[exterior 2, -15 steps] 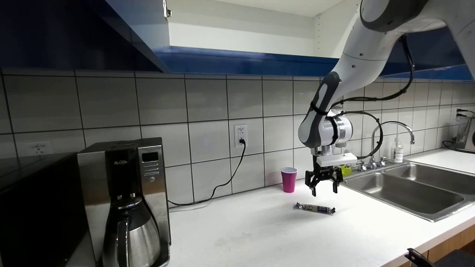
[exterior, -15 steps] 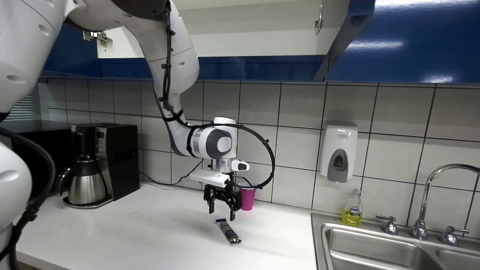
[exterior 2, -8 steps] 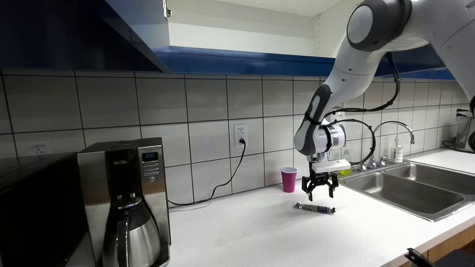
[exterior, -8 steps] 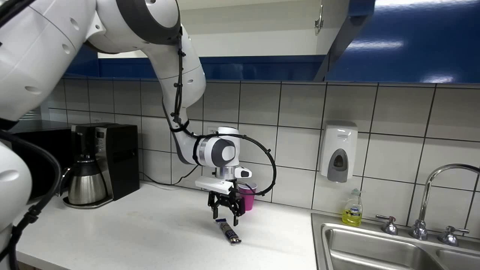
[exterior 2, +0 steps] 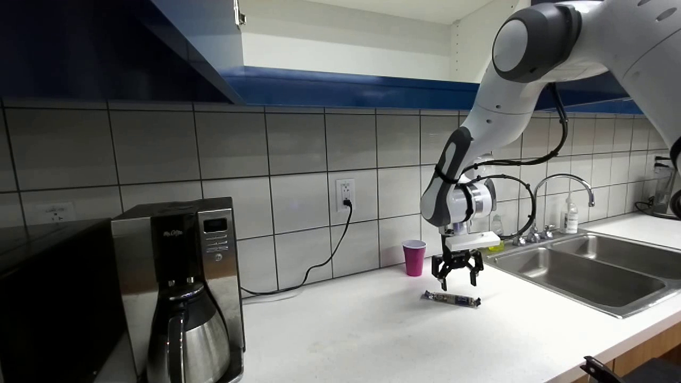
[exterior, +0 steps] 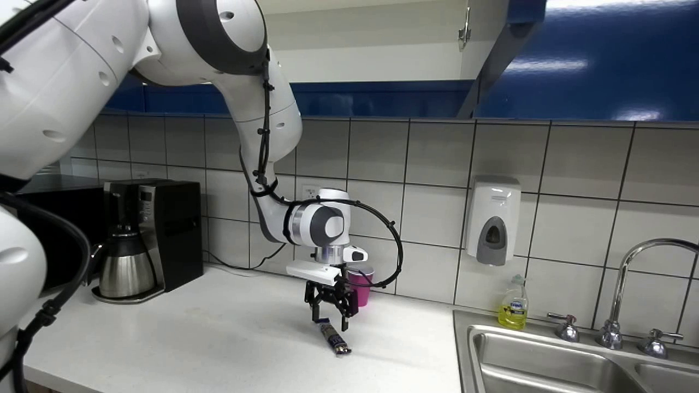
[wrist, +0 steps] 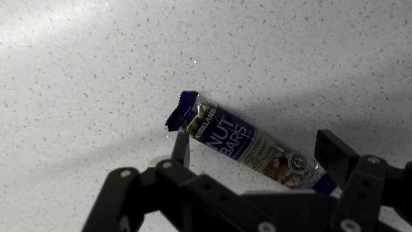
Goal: Put the chocolate bar inside the cabinet
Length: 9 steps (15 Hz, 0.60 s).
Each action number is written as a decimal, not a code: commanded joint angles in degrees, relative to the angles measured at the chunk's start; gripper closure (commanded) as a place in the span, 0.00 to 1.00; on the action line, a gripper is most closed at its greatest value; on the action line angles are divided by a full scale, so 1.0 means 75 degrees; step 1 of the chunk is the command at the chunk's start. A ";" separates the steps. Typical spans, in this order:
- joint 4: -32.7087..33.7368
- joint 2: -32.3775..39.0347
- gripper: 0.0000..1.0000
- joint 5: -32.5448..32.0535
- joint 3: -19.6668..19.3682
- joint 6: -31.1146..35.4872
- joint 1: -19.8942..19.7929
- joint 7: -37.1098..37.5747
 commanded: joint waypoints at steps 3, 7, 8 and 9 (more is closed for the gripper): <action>0.0020 -0.0001 0.00 -0.0066 0.0063 -0.0021 -0.0068 0.0047; -0.0108 -0.0061 0.00 -0.0380 -0.0063 0.0090 0.0070 0.0038; -0.0141 -0.0081 0.00 -0.0473 -0.0059 0.0129 0.0068 -0.0047; -0.0160 -0.0107 0.00 -0.0534 -0.0003 0.0084 0.0008 -0.0223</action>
